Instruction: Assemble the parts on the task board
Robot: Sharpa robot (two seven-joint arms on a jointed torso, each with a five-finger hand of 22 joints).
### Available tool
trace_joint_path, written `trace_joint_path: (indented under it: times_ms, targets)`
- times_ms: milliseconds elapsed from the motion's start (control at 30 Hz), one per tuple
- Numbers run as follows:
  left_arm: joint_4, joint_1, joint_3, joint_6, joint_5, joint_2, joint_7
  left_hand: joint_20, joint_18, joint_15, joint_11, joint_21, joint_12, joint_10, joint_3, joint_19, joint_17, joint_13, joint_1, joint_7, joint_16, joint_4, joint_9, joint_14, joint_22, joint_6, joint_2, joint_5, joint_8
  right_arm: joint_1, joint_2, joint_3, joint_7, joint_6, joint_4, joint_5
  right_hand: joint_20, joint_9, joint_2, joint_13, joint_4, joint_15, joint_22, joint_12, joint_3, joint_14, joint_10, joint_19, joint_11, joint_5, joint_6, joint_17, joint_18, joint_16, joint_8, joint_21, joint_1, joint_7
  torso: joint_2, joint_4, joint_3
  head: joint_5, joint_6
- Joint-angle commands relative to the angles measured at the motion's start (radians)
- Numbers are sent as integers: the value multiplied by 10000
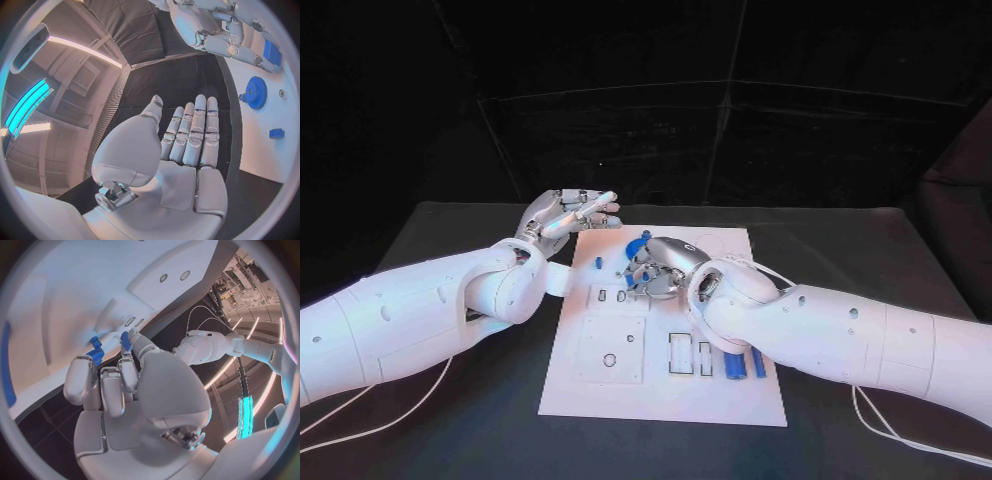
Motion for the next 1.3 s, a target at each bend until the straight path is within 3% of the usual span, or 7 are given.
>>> trace_joint_path:
  times_ms: [33, 367, 833, 1300]
  targets:
    - [-26, 18, 8, 8, 45, 33, 49, 37, 140, 32, 19, -60, -59, 44, -19, 0, 9, -2, 7, -30, -28, -69, -3, 10, -13, 63, 65, 39, -38, -31, 45, 0, -104, 254, -8, -630, -52, 16, 34, 11, 171, -69, -11, 18, 228, 760, 34, 9, -61, 63, 216, 1148, -158, 35, 35, 6, -106, -90, -2, -37, 11, 78, -18]
    - [-87, 17, 8, 15, 45, 90, 43, 37, 140, 32, 19, -60, -59, 44, -19, 0, 9, -2, 7, -30, -28, -69, -3, 10, -13, 63, 65, 39, -38, -124, 135, -52, -155, 503, -10, -766, -51, 16, -18, 2, 165, -68, -15, 5, 268, 758, 31, 11, -60, 91, 225, 1137, -158, 30, 31, 4, -193, -90, -1, 1, 9, 132, -81]
    - [-110, 16, 8, 21, 45, 95, 37, 36, 140, 32, 18, -65, -60, 52, -19, 0, 10, -1, 9, -31, -36, -77, -2, 11, -17, 71, 67, 38, -39, -148, 109, -84, -455, 843, -12, -1002, -50, 12, -112, -18, 159, -67, -21, -22, 310, 753, 17, 11, -58, 94, 222, 1112, -157, 19, 15, -2, -325, -87, -3, -8, 1, 160, -139]
    - [-111, 15, 8, 32, 45, 82, 36, 36, 140, 32, 18, -65, -60, 52, -19, 0, 10, -1, 9, -31, -36, -77, -2, 11, -17, 71, 67, 38, -39, -182, 30, -86, -982, 814, 101, -1312, -48, 8, -210, -24, 147, -64, -36, -35, 342, 748, 10, 7, -55, 131, 214, 1089, -155, 7, -3, -12, -430, -83, -6, -17, 3, 176, -140]
